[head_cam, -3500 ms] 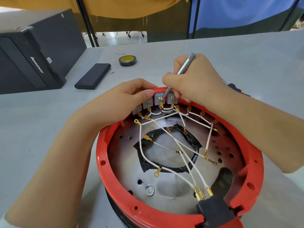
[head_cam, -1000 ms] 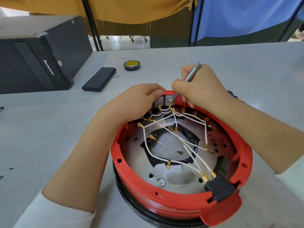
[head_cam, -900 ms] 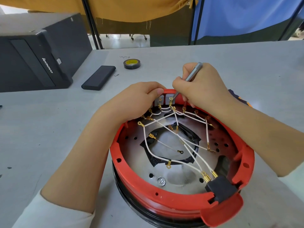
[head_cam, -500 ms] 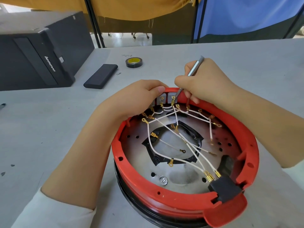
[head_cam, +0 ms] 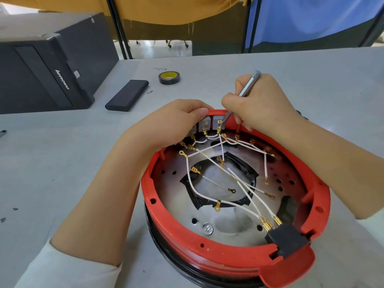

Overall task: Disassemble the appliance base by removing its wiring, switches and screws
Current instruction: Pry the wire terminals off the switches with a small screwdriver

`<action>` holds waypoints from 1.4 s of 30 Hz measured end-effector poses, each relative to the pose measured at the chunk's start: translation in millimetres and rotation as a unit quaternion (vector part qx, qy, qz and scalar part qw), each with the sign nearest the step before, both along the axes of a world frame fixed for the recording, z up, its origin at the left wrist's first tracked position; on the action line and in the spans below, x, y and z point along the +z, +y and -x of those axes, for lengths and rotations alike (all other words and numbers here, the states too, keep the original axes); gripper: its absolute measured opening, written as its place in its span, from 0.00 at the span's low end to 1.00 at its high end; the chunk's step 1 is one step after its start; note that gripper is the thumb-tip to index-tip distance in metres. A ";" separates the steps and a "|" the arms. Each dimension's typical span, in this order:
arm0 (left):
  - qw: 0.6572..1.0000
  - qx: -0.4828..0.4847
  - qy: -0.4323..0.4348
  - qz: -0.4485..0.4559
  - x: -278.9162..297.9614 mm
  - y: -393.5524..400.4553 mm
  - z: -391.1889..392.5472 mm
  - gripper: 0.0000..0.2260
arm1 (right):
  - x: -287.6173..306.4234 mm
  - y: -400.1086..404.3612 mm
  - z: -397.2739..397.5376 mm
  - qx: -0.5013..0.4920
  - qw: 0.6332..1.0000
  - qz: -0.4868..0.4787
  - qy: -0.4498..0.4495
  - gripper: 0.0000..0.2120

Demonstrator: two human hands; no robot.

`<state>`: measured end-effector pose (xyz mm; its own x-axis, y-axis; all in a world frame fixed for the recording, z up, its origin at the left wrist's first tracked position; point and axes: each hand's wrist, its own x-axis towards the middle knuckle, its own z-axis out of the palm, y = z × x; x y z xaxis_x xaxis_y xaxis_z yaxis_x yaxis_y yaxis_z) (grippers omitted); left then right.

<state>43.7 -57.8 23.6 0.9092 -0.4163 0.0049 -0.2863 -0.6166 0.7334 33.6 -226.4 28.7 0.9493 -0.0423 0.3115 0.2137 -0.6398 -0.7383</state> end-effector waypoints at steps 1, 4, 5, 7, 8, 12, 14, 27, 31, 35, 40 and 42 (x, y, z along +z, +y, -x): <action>1.000 -0.002 0.002 0.001 0.0 0.1 0.1 0.11 | 0.2 -0.7 -1.4 0.004 1.000 -0.011 0.011 0.11; 1.000 -0.005 0.005 0.003 -0.1 0.0 -0.1 0.11 | 2.9 -1.7 -5.4 0.015 0.999 -0.016 0.041 0.13; 1.000 -0.005 0.005 0.002 -0.2 -0.1 -0.3 0.11 | 3.6 -1.9 -7.0 0.017 0.999 -0.014 0.049 0.13; 1.000 -0.003 0.004 0.000 -0.1 0.0 -0.6 0.11 | 4.8 -2.2 -9.2 0.021 0.998 -0.009 0.062 0.14; 1.000 -0.002 0.003 -0.001 0.1 0.2 -0.6 0.11 | 5.3 -1.9 -9.8 0.024 0.997 -0.001 0.070 0.14; 1.000 0.000 -0.002 -0.002 -0.3 -0.3 -0.6 0.12 | 3.3 1.7 -6.9 0.027 0.997 0.036 0.063 0.13; 1.000 0.001 -0.002 -0.001 0.0 -0.2 -0.6 0.12 | 1.4 1.0 -4.2 0.018 0.999 0.022 0.035 0.13; 0.999 0.000 0.021 0.035 2.7 0.9 1.6 0.12 | 17.8 -1.8 15.4 0.165 0.980 -0.098 -0.059 0.11; 0.999 0.008 0.010 0.035 2.6 0.6 1.9 0.11 | 9.8 -1.9 23.2 0.192 0.981 -0.015 -0.001 0.16; 0.999 -0.001 0.007 0.037 3.1 0.6 2.5 0.12 | -2.7 -3.0 27.6 0.163 0.986 0.031 0.007 0.03; 0.999 0.001 0.001 0.046 1.9 0.7 2.7 0.12 | -4.7 -3.9 28.5 0.162 0.978 0.135 0.009 0.08; 0.999 0.001 -0.003 0.036 1.8 0.9 2.5 0.12 | -5.6 -4.5 29.6 0.161 0.973 0.163 0.002 0.09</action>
<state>41.2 -56.9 25.4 0.9099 -0.4128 0.0406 -0.2896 -0.5622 0.7747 4.0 -230.8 23.1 0.8983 0.3574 0.2556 0.4393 -0.7408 -0.5081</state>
